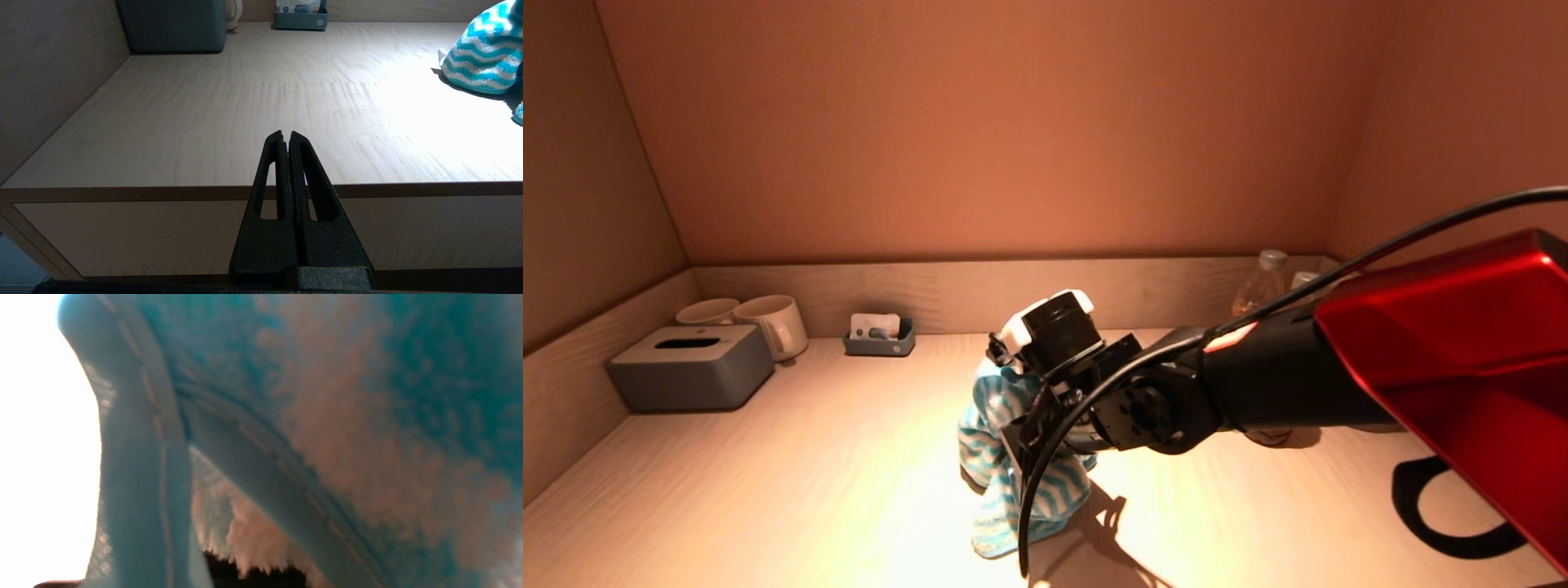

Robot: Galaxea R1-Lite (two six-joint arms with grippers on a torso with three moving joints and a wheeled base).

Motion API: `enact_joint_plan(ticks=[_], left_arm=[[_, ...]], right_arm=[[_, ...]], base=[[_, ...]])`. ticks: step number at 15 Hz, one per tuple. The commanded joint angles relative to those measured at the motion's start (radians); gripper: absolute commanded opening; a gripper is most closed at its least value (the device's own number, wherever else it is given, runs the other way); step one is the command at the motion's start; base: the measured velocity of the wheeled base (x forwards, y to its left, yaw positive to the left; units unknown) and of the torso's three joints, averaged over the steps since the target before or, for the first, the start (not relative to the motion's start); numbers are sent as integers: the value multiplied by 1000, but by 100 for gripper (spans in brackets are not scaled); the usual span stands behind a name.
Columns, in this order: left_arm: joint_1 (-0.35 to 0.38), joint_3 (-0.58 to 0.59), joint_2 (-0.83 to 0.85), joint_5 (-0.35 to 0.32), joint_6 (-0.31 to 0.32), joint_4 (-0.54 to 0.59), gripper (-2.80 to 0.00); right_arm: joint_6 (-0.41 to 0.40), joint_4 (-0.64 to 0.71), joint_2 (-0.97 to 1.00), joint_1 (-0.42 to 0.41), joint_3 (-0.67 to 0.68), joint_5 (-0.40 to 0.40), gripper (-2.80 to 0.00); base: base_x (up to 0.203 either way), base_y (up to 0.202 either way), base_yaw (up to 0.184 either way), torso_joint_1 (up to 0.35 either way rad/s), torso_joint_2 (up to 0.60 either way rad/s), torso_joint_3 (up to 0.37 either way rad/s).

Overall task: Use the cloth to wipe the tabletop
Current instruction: Sweep the stains on the table

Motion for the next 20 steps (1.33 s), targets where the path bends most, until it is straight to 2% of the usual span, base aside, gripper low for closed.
enact_joint_plan(ticks=[1,10,16,18,20], left_arm=[[0,0,0,0,-1,0,-280],[0,0,0,0,-1,0,-280],[0,0,0,0,-1,0,-280],[0,0,0,0,-1,0,-280],[0,0,0,0,-1,0,-280]], right_arm=[[3,-1,28,3,-4,0,-280],[12,-1,81,51,36,3,-280],[37,-2,90,51,27,1,-280],[41,-2,88,17,34,-5,-280],[49,-4,72,-58,39,-10,-280]], base=[[0,0,0,0,0,0],[0,0,0,0,0,0],[0,0,0,0,0,0],[0,0,0,0,0,0],[0,0,0,0,0,0]])
